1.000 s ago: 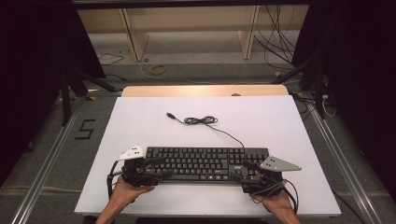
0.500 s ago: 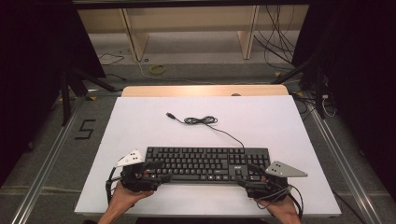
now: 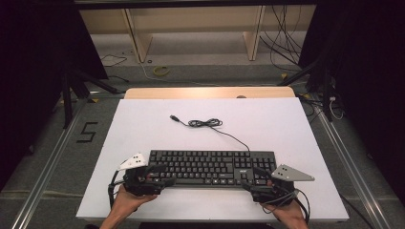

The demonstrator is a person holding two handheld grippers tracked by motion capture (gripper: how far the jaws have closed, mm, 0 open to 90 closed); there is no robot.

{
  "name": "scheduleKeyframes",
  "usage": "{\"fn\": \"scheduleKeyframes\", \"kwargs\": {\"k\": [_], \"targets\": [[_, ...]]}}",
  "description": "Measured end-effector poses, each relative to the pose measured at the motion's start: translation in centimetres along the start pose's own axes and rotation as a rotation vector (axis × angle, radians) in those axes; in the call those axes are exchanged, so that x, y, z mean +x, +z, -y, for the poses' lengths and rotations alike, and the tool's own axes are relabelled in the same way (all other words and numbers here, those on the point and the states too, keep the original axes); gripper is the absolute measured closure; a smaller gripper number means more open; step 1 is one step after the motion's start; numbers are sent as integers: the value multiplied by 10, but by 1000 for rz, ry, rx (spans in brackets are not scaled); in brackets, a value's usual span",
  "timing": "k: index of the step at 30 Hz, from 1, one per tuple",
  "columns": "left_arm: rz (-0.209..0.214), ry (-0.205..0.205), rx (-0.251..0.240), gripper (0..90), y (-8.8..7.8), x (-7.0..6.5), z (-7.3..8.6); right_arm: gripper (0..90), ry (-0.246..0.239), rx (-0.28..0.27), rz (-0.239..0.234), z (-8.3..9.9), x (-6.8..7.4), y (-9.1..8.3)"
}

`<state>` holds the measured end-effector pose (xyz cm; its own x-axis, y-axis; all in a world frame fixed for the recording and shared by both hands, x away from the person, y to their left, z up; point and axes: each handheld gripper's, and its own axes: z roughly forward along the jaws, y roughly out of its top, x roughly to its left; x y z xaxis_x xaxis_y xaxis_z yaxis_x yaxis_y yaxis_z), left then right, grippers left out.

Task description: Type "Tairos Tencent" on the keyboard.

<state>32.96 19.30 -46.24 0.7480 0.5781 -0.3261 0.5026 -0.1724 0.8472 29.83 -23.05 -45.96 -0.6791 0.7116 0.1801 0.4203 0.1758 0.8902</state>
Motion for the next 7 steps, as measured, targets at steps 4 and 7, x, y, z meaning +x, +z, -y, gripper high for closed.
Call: {"fn": "scheduleKeyframes", "kwargs": {"k": [4,7], "targets": [[1,0,0,261,0,0,0,285,1,3,0,0,0,1],[-2,-1,-1,260,0,0,0,285,-1,3,1,0,0,1]]}}
